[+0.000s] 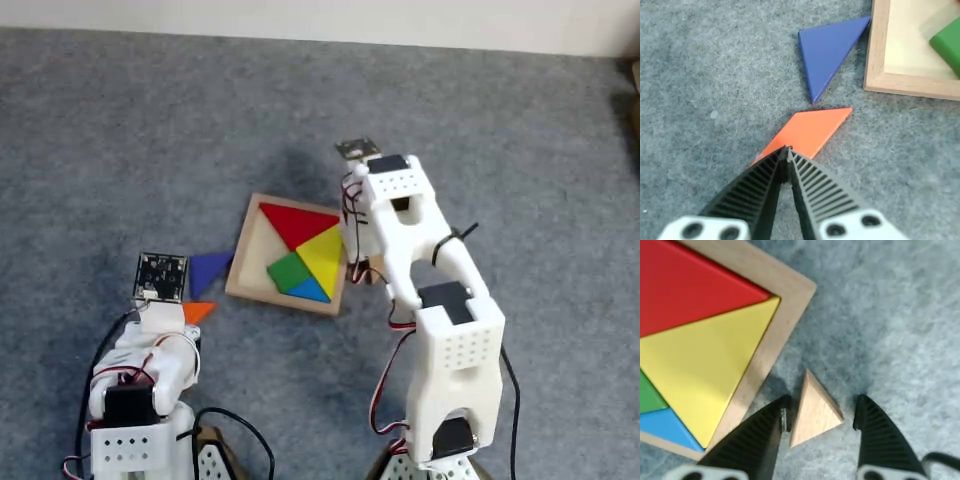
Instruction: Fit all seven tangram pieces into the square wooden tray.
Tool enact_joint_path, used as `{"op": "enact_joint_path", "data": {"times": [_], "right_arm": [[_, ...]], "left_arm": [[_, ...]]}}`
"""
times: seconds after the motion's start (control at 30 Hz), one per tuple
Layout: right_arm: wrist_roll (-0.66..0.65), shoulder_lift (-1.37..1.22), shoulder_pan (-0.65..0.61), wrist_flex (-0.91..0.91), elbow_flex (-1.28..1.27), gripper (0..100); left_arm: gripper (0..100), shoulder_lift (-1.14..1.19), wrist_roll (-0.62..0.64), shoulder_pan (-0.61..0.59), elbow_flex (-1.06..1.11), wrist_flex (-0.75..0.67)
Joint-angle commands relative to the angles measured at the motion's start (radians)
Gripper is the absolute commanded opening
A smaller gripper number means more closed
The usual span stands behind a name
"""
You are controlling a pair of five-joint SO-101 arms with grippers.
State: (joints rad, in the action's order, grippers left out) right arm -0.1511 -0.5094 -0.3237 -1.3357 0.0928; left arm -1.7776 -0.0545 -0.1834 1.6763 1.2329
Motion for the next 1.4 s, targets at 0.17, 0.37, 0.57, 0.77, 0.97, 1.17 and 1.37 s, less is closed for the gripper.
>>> {"op": "enact_joint_path", "data": {"times": [0.17,0.37,0.57,0.77,0.97,1.17,1.37], "right_arm": [[-0.003,0.035,-0.001,-0.035,-0.012,12.4],[-0.003,0.036,0.01,-0.042,-0.022,9.8],[-0.003,0.093,0.015,-0.107,-0.022,9.8],[-0.003,0.262,-0.008,-0.114,-0.028,9.8],[0.161,0.285,-0.124,-0.081,-0.021,9.8],[0.422,0.239,-0.259,0.035,-0.021,9.8],[0.608,0.228,-0.341,0.15,-0.021,10.1]], "left_arm": [[0,-0.044,-0.008,0.008,0.019,0.002],[0,-0.044,-0.008,0.008,0.019,0.002],[0,-0.044,-0.008,0.008,0.019,0.002],[0,-0.044,-0.008,0.008,0.019,0.002],[0,-0.044,-0.008,0.008,0.019,0.002],[0,-0.044,-0.008,0.008,0.019,0.002],[0,-0.044,-0.008,0.008,0.019,0.002]]}}
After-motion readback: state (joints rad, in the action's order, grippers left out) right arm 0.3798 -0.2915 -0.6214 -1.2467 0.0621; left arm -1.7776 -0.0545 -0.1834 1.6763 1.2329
